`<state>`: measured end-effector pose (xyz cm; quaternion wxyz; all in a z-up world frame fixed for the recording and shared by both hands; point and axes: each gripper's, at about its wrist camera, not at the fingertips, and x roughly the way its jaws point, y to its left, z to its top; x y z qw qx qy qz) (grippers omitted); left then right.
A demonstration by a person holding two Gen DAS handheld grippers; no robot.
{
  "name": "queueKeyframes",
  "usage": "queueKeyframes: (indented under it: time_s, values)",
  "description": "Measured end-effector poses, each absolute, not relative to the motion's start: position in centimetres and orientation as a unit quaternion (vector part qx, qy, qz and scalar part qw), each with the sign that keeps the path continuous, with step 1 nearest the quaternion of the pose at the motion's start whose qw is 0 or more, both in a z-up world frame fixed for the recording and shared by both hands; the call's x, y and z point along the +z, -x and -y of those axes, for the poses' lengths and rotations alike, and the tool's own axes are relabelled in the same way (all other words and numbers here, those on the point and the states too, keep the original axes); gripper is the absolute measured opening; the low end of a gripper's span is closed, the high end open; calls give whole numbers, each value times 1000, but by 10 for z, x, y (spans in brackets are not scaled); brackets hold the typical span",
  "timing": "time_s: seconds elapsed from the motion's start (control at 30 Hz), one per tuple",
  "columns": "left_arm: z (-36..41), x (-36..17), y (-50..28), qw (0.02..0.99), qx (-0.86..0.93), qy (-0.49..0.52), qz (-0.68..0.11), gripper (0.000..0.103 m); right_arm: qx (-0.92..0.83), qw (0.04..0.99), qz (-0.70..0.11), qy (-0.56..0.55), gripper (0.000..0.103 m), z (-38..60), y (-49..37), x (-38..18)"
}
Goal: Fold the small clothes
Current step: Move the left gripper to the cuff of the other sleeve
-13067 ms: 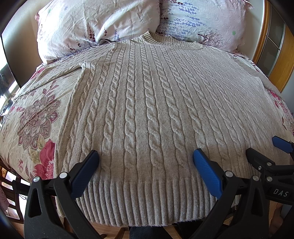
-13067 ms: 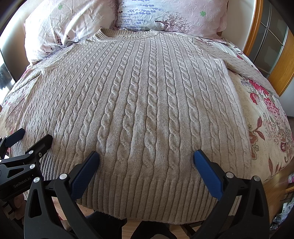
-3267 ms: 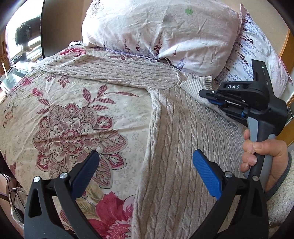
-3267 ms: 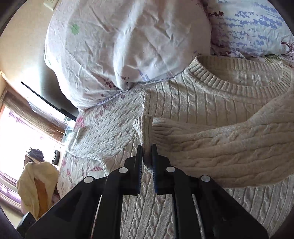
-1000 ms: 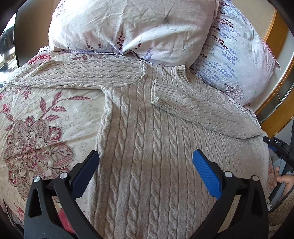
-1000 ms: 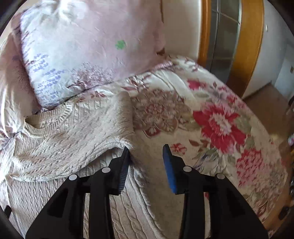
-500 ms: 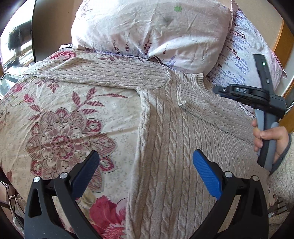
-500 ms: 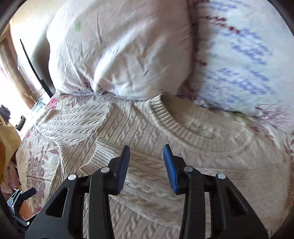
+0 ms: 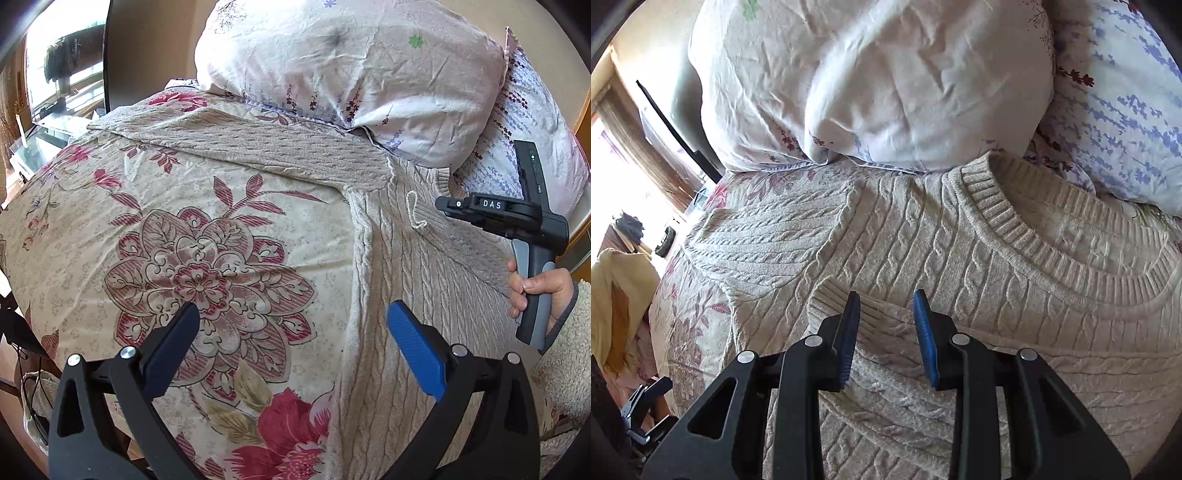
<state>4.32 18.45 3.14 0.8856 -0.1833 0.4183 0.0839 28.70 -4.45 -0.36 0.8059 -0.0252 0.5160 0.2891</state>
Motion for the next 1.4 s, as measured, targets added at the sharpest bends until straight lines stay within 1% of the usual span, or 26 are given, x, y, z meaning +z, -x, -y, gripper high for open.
queueKeyframes:
  time_s: [0.07,0.1,0.13,0.17,0.23,0.43,0.5,0.53,0.6,0.63,0.67,0.73,0.77,0.83,0.87,0.9,0.93,1.0,1.07,1.1,1.17,1.23,1.27,1.4]
  values:
    - [-187,29,-46,883,83,189,-422,101,293,814,-494,90,33,32,-276,-5]
    - [-187,29,-47,883,82,189,-422,101,290,817,-485,112,31,28,-272,-5]
    - [-187,30,-49,884,81,188,-421,101,292,819,-481,115,24,27,-270,-5]
    - [-187,30,-50,884,80,187,-420,101,290,821,-478,114,12,29,-270,-5]
    - [-187,31,-53,885,79,186,-420,101,284,825,-478,100,8,32,-272,-4]
    - [-199,31,-57,883,91,200,-415,101,264,843,-466,43,7,37,-289,8]
    - [-205,32,-58,882,97,206,-412,101,254,837,-480,59,8,31,-294,0]
    - [-209,33,-58,882,100,209,-410,101,251,829,-494,74,10,26,-295,-6]
    - [-222,36,-58,882,109,219,-403,101,251,836,-483,68,15,28,-289,1]
    - [-230,39,-58,882,117,225,-397,101,255,838,-480,54,23,31,-287,7]
    - [-240,41,-58,882,125,232,-390,101,262,841,-472,41,36,34,-282,14]
    - [-262,46,-59,880,143,252,-376,101,269,847,-457,33,46,37,-270,24]
    - [-273,48,-61,878,151,263,-370,101,274,844,-459,34,46,35,-264,23]
    - [-294,52,-65,875,158,288,-356,101,272,827,-488,68,48,25,-257,6]
    - [-303,54,-68,873,158,299,-351,101,266,816,-506,85,52,20,-255,-7]
    - [-310,55,-72,872,155,310,-347,101,266,829,-485,86,53,21,-249,-4]
    - [-317,56,-78,870,147,324,-343,101,263,823,-497,76,56,21,-248,-4]
    - [-329,55,-88,861,121,366,-331,101,264,821,-506,23,56,30,-248,4]
    - [-337,50,-102,843,103,417,-323,101,261,826,-500,-13,61,42,-242,14]
    - [-340,46,-109,833,98,439,-323,101,258,830,-494,-21,66,46,-237,19]
    - [-342,37,-125,813,93,471,-330,99,254,834,-489,-35,68,54,-229,25]
    - [-342,26,-138,790,82,508,-334,92,250,834,-490,-46,69,61,-222,28]
    - [-342,20,-144,777,79,526,-336,87,248,834,-490,-49,69,65,-219,29]
    - [-343,-1,-158,728,77,595,-331,74,232,837,-493,-53,70,82,-209,30]
